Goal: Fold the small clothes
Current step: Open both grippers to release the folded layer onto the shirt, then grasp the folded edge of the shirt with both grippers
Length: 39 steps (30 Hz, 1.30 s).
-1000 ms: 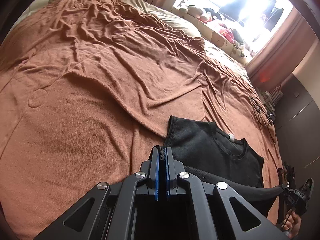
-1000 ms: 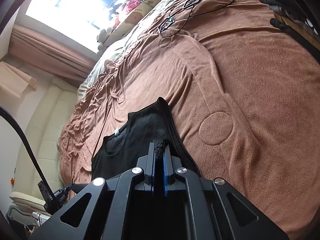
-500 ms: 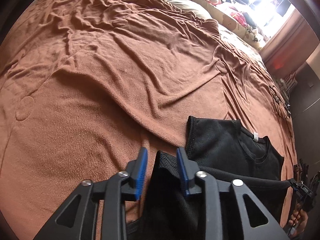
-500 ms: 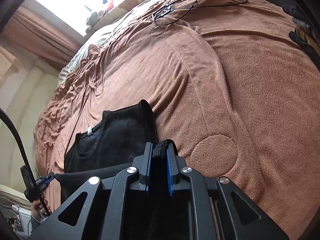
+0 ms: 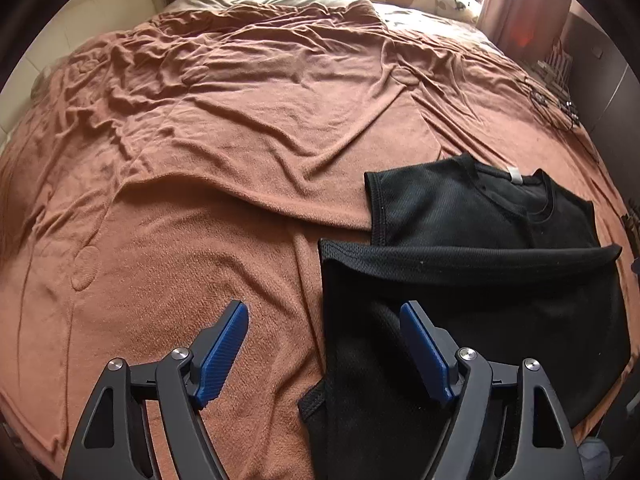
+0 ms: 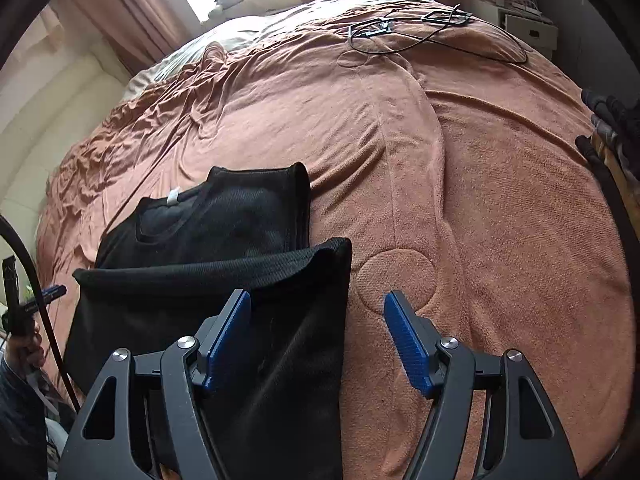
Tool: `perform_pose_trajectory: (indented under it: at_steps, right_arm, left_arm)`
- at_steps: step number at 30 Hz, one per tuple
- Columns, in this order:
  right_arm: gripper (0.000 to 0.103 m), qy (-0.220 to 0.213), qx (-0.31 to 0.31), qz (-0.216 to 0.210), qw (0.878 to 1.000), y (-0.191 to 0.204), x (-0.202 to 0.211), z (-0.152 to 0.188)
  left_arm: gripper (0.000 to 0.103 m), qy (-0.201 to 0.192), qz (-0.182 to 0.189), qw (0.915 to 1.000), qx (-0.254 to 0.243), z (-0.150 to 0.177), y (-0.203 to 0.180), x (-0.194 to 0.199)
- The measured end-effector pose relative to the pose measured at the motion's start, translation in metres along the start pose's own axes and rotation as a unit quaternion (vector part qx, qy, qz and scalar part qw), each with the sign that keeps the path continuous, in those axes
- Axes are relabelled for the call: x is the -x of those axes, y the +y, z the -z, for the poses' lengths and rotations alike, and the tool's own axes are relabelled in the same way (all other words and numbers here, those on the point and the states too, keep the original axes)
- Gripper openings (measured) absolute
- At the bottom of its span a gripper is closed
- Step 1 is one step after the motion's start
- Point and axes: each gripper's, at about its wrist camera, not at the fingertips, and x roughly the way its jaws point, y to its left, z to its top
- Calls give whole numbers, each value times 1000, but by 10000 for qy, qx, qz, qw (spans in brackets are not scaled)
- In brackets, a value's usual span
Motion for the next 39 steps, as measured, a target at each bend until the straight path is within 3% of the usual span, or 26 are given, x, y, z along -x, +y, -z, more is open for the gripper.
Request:
perform_pose_trajectory:
  at_steps: [7,15,23,26,31,34,39]
  right_arm:
    - [68,221,510,415,9976,13,-14,4]
    - [68,456,1001,838,9904,30,-45,0]
    - [68,411,1097,984,9882,38,-71,-18]
    - [61,299,1065,1025,9886,36,-78,-26]
    - [38,205,833,828,9929,27,-89,-37]
    - [33,138,711,724,9947,21,-94,-41]
    - [32,164,582,465,9971,12,-94,-42]
  left_arm:
    - [80,87,-177,9993,-319,4,-7,-11]
    - [80,457,-479,9936,-913,4,-17,-44]
    - [80,434,-399,9962,-648,-25,-8,-64]
    - [79,431,-396,9972,-472,-38,-3,-72]
    - [68,276,-190,9992,-226,-51,2,-78]
    - [59,210,13,9998,-57,-54,4,-80]
    - [45,197,221,9995,-62,-52,1,-81]
